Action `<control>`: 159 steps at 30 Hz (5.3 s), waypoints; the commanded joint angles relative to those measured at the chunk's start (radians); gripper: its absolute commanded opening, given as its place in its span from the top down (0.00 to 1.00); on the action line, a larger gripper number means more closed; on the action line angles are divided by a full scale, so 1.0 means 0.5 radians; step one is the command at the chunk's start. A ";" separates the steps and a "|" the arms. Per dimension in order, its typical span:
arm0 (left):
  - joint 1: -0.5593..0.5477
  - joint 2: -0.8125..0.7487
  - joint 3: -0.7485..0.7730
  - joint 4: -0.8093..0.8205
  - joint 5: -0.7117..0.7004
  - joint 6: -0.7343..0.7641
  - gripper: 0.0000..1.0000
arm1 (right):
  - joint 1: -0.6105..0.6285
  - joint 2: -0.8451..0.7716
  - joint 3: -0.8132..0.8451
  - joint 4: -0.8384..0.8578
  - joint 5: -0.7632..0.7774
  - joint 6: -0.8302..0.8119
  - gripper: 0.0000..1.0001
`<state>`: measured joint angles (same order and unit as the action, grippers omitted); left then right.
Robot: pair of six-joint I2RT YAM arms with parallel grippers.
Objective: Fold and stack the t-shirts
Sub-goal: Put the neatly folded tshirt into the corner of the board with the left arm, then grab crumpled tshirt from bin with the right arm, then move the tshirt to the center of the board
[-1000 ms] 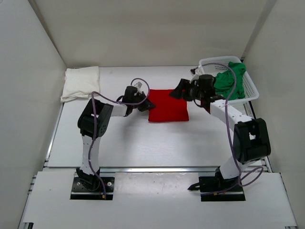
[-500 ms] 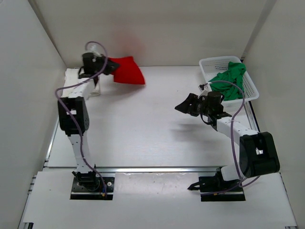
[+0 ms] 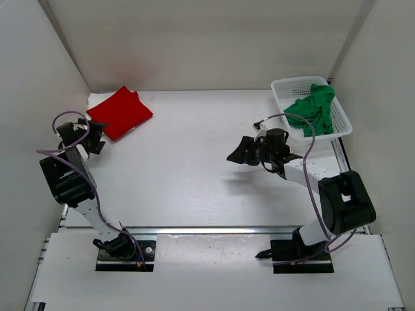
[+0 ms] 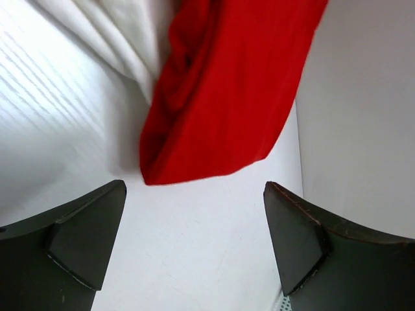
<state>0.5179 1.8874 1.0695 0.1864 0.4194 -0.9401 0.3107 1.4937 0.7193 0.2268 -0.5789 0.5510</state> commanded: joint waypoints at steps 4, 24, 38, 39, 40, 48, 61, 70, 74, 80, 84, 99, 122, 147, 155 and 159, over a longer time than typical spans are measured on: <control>-0.320 -0.531 -0.147 0.075 -0.197 0.134 0.01 | 0.084 0.025 0.095 -0.235 0.344 -0.176 0.90; -2.043 -0.863 -0.408 -0.279 -1.343 1.187 0.01 | 0.213 0.126 0.432 -0.625 0.856 -0.282 1.00; -2.226 -0.207 -0.277 0.524 -2.051 1.451 0.02 | 0.274 0.636 0.537 0.328 2.029 -0.946 1.00; -2.220 -0.173 -0.280 0.520 -2.063 1.430 0.02 | 0.274 0.642 0.534 0.335 2.062 -0.912 1.00; -2.199 -0.127 -0.268 0.560 -2.014 1.411 0.01 | 0.274 0.636 0.534 0.332 2.072 -0.945 1.00; -2.115 0.017 -0.029 0.377 -1.634 1.521 0.01 | 0.204 0.688 0.650 0.204 1.925 -0.854 0.95; -2.119 0.041 0.029 0.281 -1.734 1.417 0.02 | 0.192 0.651 0.571 0.258 1.869 -0.823 1.00; -1.975 0.038 -0.001 0.242 -1.474 1.254 0.01 | 0.241 0.590 0.439 0.415 1.946 -0.884 1.00; -2.085 0.109 0.147 0.164 -1.584 1.411 0.01 | 0.152 0.565 0.421 0.390 1.802 -0.799 1.00; -2.137 -0.019 -0.074 0.394 -1.637 1.414 0.72 | 0.026 0.654 0.592 0.170 1.533 -0.725 0.77; -2.271 -0.041 0.137 -0.040 -1.728 1.279 0.91 | 0.053 0.673 0.856 -0.136 1.412 -0.615 1.00; -2.420 -0.734 -0.393 -0.005 -0.845 0.690 0.87 | -0.835 0.516 1.451 -0.947 1.566 -0.464 0.99; -2.441 -1.133 -1.071 0.042 -0.633 0.724 0.56 | -1.091 1.608 2.632 -1.515 1.468 -0.651 0.49; -2.217 -1.090 -0.979 0.112 -0.462 0.558 0.56 | -0.637 0.545 2.765 -1.283 1.080 -0.762 1.00; -1.794 -1.158 -1.172 0.293 -0.265 0.251 0.55 | -0.035 -0.002 2.565 -0.681 0.643 -0.885 1.00; -1.460 -1.317 -1.252 0.259 -0.195 0.184 0.55 | -0.155 -0.103 2.223 -0.467 0.220 -0.673 1.00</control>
<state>-0.3058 1.3109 0.4702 0.2928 0.2646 -0.7933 0.2947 1.4197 1.9713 -0.1043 -0.3168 0.1566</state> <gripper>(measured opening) 0.449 0.033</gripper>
